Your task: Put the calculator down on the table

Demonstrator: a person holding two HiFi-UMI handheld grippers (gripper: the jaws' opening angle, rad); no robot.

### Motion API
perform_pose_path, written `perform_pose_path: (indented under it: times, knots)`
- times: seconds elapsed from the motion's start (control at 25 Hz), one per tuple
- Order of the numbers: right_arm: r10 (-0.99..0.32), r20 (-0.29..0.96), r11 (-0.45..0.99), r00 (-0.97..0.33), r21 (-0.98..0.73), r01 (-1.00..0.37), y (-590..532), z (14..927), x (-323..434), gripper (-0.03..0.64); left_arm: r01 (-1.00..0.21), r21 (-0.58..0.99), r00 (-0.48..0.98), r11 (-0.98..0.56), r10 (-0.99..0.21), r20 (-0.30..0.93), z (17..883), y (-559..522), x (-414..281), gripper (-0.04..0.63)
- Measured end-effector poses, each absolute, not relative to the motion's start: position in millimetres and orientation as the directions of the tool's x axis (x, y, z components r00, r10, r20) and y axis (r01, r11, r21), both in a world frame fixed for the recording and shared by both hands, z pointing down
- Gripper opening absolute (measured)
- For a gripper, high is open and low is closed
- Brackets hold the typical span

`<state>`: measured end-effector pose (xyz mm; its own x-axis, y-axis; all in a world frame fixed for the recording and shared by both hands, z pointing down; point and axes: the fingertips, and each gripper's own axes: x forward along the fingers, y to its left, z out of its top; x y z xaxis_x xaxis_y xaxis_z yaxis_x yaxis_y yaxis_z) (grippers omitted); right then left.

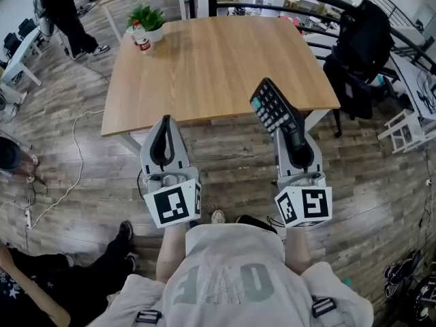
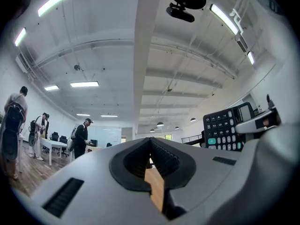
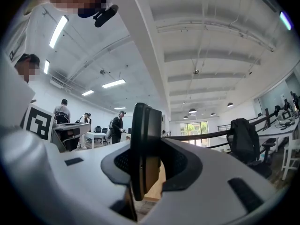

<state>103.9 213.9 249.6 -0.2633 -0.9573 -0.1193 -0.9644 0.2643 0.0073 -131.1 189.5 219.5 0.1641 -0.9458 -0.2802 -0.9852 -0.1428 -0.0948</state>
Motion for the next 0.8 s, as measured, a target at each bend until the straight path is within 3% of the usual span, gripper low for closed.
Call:
perform_pose_path:
  times: [0.4, 0.8]
  knots:
    - [-0.973, -0.122, 0.193, -0.197, 0.039, -0.98, 190.1, 244.0, 115.8, 0.121, -0.979, -0.09, 0.201, -0.184, -0.943, -0.266, 223.3, 151.6, -136.7, 0.009]
    - [-0.956, -0.159, 0.242, -0.246, 0.049, -0.969, 115.0, 252.3, 128.7, 0.121, -0.978, -0.127, 0.195, -0.164, -0.937, -0.291, 228.4, 95.9, -120.4, 0.009]
